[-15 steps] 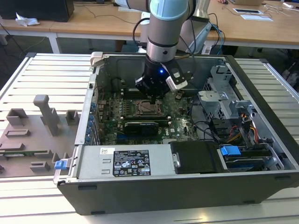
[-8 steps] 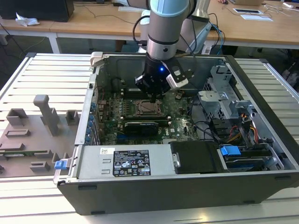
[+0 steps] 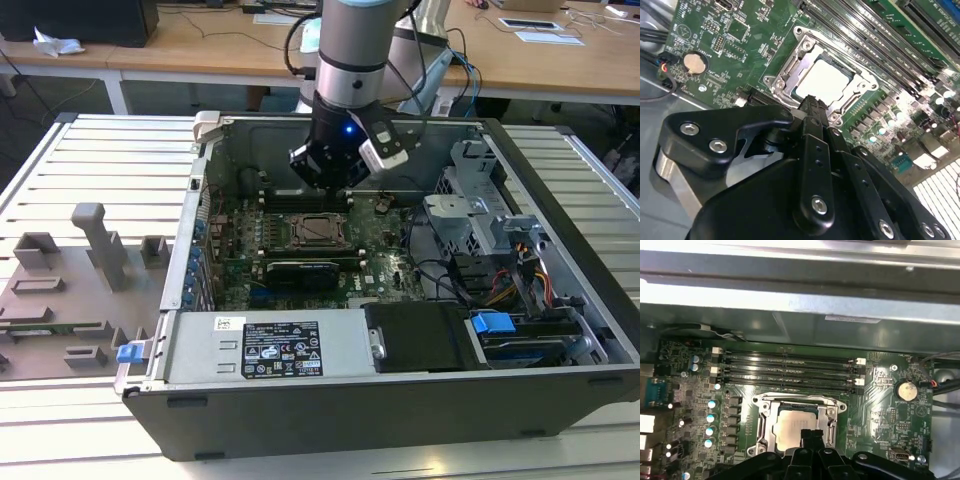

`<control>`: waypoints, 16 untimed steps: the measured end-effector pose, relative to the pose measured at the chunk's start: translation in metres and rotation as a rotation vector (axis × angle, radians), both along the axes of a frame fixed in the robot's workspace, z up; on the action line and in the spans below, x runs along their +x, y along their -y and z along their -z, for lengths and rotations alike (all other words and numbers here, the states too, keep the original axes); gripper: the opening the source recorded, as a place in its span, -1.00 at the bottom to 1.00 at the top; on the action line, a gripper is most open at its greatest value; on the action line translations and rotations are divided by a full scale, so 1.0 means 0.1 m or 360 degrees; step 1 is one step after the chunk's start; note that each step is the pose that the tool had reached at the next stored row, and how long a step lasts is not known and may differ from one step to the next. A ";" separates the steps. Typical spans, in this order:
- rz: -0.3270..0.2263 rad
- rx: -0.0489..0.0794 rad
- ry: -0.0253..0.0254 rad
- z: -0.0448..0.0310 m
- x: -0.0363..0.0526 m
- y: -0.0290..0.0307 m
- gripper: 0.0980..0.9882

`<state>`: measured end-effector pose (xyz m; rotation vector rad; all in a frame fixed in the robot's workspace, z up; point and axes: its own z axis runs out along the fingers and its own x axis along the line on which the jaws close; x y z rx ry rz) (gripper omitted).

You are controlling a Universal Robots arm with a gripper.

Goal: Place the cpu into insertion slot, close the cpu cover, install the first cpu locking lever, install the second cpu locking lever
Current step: 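Install the first cpu locking lever, then install the second cpu locking lever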

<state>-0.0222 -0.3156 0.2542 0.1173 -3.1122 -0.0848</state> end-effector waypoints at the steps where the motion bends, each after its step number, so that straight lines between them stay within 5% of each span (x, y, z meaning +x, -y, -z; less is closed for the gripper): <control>1: 0.0000 -0.0001 0.00000 -0.041 0.000 0.000 -0.98; 7: 0.0000 -0.0005 0.00000 -0.241 0.000 0.000 -0.98; 16: 0.0000 -0.0005 0.00000 -0.254 0.000 0.000 -0.98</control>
